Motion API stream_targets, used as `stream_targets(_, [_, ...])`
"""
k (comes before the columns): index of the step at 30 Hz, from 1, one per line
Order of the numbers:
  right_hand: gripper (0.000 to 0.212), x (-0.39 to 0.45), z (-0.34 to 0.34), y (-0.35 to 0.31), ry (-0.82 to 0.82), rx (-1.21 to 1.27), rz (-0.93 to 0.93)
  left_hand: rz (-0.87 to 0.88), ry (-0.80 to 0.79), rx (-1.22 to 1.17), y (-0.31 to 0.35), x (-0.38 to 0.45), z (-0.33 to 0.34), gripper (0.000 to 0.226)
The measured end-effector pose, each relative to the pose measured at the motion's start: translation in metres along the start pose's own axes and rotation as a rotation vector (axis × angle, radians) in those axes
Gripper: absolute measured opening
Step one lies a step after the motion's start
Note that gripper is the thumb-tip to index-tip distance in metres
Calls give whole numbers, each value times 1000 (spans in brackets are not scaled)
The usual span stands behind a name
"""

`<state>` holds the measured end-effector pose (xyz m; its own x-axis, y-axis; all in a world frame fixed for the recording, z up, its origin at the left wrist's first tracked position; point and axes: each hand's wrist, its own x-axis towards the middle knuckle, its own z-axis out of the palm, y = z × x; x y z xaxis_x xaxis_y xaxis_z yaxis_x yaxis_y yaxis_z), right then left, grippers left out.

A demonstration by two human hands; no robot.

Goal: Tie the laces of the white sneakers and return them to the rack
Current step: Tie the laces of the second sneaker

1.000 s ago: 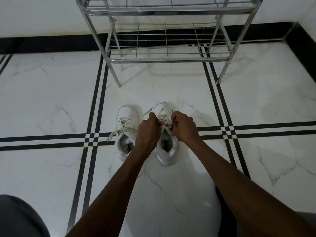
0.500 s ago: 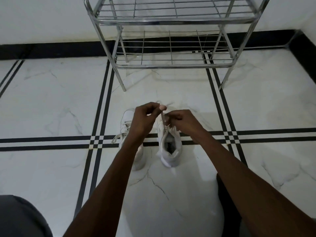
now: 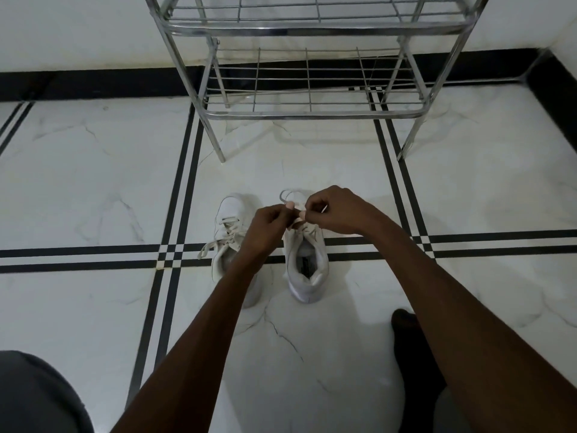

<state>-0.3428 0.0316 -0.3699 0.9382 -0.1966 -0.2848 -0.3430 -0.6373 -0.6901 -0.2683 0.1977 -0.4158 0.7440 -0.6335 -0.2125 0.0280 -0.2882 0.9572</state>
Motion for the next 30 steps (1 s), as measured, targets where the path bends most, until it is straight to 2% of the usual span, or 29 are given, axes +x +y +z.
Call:
stream_targets(3, [16,-1,0,2,-14,33,0,11,-23,18,2,4,-2,47])
stream_targets(8, [15,-6,-2,-3,-76,266,13,6,-146,64,4,5,-2,54])
stream_targets(13, [17,-4,-4,2,-130,258,56,-21,-50,26,2,8,-1,44])
stream_targets(17, [6,1,1,6,56,-11,-23,-92,24,-40,2,5,1,38])
stream_targets(20, [9,2,4,7,275,-11,-40,-112,52,-74,5,4,3,32])
stream_targets(23, [9,4,7,6,415,111,-31,-25,49,108,-2,8,4,41])
stream_targets(26, [8,4,8,8,396,269,-2,35,67,402,-10,12,2,49])
stream_targets(28, [9,3,9,11,372,363,26,56,171,558,-10,14,-4,32])
stream_targets(30, [9,0,9,13,344,458,53,56,257,600,-6,12,-11,20])
